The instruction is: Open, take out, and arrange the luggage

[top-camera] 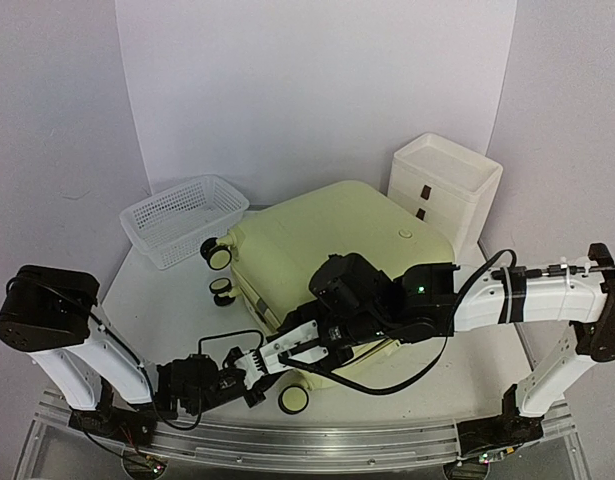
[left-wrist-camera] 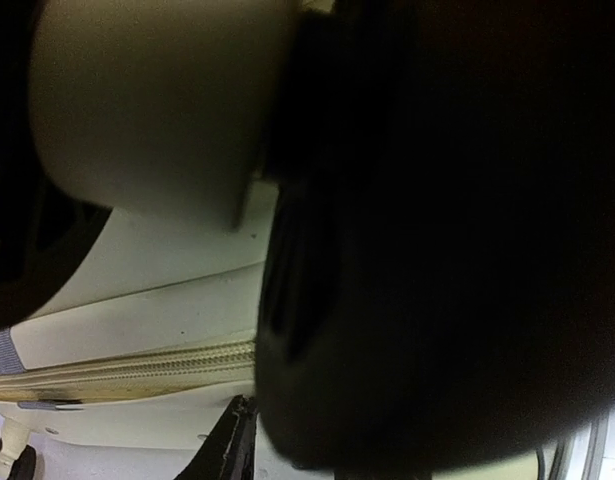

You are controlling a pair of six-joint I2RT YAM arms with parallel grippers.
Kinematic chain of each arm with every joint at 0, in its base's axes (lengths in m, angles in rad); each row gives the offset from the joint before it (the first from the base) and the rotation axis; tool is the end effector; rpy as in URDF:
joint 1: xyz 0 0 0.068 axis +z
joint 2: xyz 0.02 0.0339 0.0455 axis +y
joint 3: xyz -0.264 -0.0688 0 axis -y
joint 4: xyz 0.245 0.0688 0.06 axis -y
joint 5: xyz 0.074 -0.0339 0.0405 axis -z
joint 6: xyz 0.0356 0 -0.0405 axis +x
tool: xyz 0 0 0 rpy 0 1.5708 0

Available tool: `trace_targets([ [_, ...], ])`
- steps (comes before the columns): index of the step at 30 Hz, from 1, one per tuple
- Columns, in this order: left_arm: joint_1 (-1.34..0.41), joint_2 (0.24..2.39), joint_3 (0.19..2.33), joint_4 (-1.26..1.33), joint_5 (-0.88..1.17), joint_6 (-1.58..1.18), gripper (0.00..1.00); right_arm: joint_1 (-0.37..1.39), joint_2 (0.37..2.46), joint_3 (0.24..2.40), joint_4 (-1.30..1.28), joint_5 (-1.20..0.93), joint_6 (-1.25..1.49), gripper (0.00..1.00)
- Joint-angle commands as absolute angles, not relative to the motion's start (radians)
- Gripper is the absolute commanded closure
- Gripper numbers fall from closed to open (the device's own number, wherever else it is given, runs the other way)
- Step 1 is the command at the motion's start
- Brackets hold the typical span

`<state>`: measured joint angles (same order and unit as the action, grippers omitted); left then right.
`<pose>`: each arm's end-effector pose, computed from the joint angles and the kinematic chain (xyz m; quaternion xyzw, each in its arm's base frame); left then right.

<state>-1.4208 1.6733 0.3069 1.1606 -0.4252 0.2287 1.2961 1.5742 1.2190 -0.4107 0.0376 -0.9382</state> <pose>0.0533 -0.2546 0.1266 0.4667 0.6126 -0.2106 0.6021 0.0963 0.3369 0.2726 -0.8237 0.4098 0.0527 0.3884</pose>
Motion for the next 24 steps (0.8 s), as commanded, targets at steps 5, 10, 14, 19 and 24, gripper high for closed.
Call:
trace_targets([
  [5, -1.45, 1.669, 0.364, 1.249, -0.488, 0.272, 0.91, 1.258, 1.488, 1.254, -0.255, 0.007, -0.689, 1.0],
  [10, -1.459, 1.64, 0.352, 1.233, -0.518, 0.247, 1.0, 1.255, 1.478, 1.247, -0.255, 0.007, -0.681, 1.0],
  [14, -1.458, 1.568, 0.325, 1.19, -0.575, 0.169, 1.0, 1.253, 1.469, 1.24, -0.257, 0.007, -0.675, 1.0],
  [19, -1.428, 1.41, 0.276, 1.052, -0.632, -0.005, 1.0, 1.253, 1.461, 1.233, -0.286, -0.055, -0.682, 1.0],
  [24, -1.273, 1.188, 0.295, 0.685, -0.594, -0.234, 1.0, 1.253, 1.464, 1.24, -0.35, -0.128, -0.679, 1.0],
])
